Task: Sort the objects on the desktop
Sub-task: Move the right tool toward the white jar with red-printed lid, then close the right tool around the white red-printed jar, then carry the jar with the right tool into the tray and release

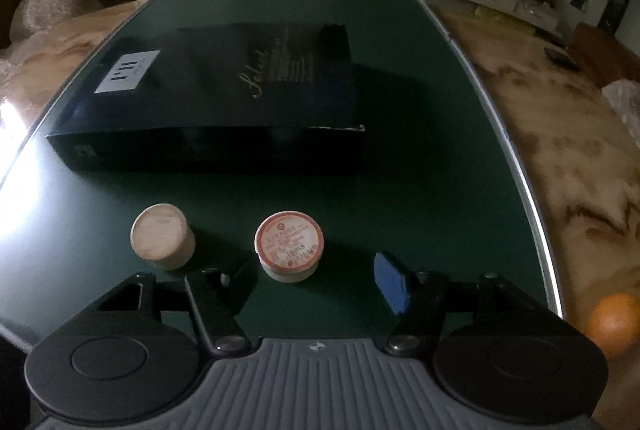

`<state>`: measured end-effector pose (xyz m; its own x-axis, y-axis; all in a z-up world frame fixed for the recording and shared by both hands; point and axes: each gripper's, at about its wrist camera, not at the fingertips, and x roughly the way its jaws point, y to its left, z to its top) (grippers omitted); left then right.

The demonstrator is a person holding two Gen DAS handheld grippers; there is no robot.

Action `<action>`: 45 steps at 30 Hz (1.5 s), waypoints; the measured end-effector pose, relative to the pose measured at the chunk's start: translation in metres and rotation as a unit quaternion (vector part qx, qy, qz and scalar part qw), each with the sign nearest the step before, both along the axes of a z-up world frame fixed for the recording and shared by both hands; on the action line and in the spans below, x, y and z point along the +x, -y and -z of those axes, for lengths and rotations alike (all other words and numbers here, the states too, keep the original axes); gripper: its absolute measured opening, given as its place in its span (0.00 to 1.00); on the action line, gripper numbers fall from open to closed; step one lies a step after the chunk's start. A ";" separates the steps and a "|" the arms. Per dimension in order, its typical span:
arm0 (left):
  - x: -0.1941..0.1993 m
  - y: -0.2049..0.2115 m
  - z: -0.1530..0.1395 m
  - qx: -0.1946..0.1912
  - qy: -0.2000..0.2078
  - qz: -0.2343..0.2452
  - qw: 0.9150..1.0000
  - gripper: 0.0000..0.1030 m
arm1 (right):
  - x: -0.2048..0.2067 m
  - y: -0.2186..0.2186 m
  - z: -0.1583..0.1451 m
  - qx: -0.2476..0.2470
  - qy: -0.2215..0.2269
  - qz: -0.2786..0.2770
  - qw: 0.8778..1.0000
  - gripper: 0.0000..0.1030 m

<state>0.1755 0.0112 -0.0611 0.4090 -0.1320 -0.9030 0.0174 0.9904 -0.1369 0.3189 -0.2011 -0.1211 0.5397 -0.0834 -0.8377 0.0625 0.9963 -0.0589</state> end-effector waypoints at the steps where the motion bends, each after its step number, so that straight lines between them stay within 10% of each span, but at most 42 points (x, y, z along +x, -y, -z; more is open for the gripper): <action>1: 0.000 0.000 0.000 0.000 -0.001 0.001 1.000 0.90 | -0.001 0.000 0.002 -0.001 0.000 0.002 1.000 0.65; 45: -0.002 0.001 0.010 0.002 -0.017 0.006 1.000 0.90 | -0.004 -0.008 0.001 0.022 -0.007 -0.006 1.000 0.43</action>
